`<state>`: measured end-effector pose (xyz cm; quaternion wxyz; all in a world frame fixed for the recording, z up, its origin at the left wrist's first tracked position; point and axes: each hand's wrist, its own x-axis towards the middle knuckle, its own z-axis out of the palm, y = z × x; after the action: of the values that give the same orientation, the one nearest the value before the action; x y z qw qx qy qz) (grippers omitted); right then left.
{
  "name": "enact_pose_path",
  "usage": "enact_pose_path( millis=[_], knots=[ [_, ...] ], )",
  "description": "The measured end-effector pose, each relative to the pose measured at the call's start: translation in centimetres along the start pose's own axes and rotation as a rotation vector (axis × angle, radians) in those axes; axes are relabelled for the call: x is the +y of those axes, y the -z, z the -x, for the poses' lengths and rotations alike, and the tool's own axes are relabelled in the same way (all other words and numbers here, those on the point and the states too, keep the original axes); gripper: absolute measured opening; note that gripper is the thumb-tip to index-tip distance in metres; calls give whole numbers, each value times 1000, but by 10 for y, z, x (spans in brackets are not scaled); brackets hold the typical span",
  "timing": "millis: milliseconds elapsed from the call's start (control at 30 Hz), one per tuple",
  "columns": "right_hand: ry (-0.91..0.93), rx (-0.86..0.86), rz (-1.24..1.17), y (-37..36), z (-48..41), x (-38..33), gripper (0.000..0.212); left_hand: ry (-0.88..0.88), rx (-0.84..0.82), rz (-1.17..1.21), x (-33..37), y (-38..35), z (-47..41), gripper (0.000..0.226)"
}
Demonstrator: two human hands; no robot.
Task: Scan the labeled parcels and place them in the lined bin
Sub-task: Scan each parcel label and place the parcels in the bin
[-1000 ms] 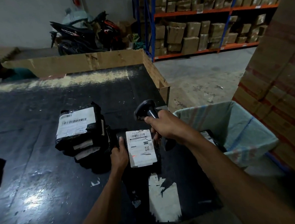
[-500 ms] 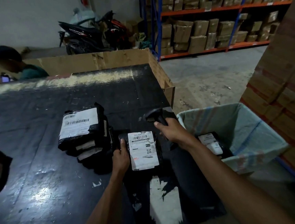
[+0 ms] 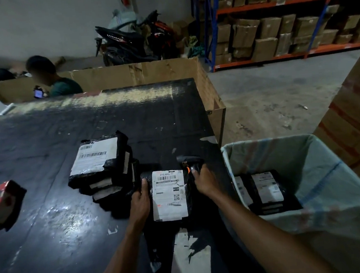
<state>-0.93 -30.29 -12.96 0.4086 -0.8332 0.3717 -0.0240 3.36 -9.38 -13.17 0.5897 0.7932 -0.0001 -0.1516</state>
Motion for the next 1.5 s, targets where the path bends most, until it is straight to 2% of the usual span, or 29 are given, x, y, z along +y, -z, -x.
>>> enact_pose_path(
  millis=[133, 233, 300, 367, 433, 500, 567, 667, 700, 767, 800, 833, 933, 1033, 1100, 1200, 1267, 1333, 1400, 1500],
  knots=[
    [-8, 15, 124, 9, -6, 9, 62, 21, 29, 51, 2, -4, 4, 62],
    [101, 52, 186, 33, -10, 23, 64, 35, 87, 148, 11, -15, 6, 59],
    [180, 19, -12, 56, -18, 28, 59, 46, 125, 168, 30, -36, 5, 55],
    [217, -185, -316, 77, -22, 25, 74, 33, 151, 182, 56, -62, 5, 54],
    [250, -352, -470, 97, -23, 25, 84, 5, 144, 173, 81, -91, 4, 53],
    [269, -363, -556, 123, -27, 31, 65, 7, 105, 195, 97, -124, -3, 52],
    [264, -291, -644, 149, -39, 47, 49, -5, 70, 224, 111, -159, -8, 51],
    [218, -210, -689, 189, -65, 81, 67, 46, -8, 202, 119, -210, -17, 64],
    [197, -187, -709, 198, -76, 95, 62, 60, -30, 192, 120, -227, -21, 67],
    [140, -148, -726, 213, -95, 126, 33, 37, -49, 58, 121, -257, -23, 71],
    [87, -137, -735, 219, -102, 142, 24, -12, -43, -48, 120, -268, -24, 70],
    [39, -131, -744, 222, -108, 159, 27, -87, -56, -148, 115, -276, -24, 66],
    [-93, -134, -682, 212, -130, 207, 57, -262, -162, -408, 94, -289, -24, 39],
    [-208, -172, -633, 178, -151, 249, 55, -404, -303, -657, 58, -290, -26, 53],
    [-247, -204, -555, 156, -162, 257, 71, -488, -324, -818, 41, -287, -28, 65],
    [-249, -286, -491, 123, -170, 250, 79, -536, -295, -890, 36, -285, -25, 85],
    [-297, -305, -453, 105, -169, 242, 99, -547, -270, -909, 35, -287, -25, 78],
    [-328, -312, -437, 83, -169, 243, 99, -547, -239, -898, 32, -287, -29, 68],
    [-397, -313, -260, 73, -167, 245, 86, -557, -234, -903, 30, -289, -28, 68],
    [-435, -389, 105, 71, -168, 251, 92, -571, -225, -894, 30, -289, -28, 69]
  ],
)
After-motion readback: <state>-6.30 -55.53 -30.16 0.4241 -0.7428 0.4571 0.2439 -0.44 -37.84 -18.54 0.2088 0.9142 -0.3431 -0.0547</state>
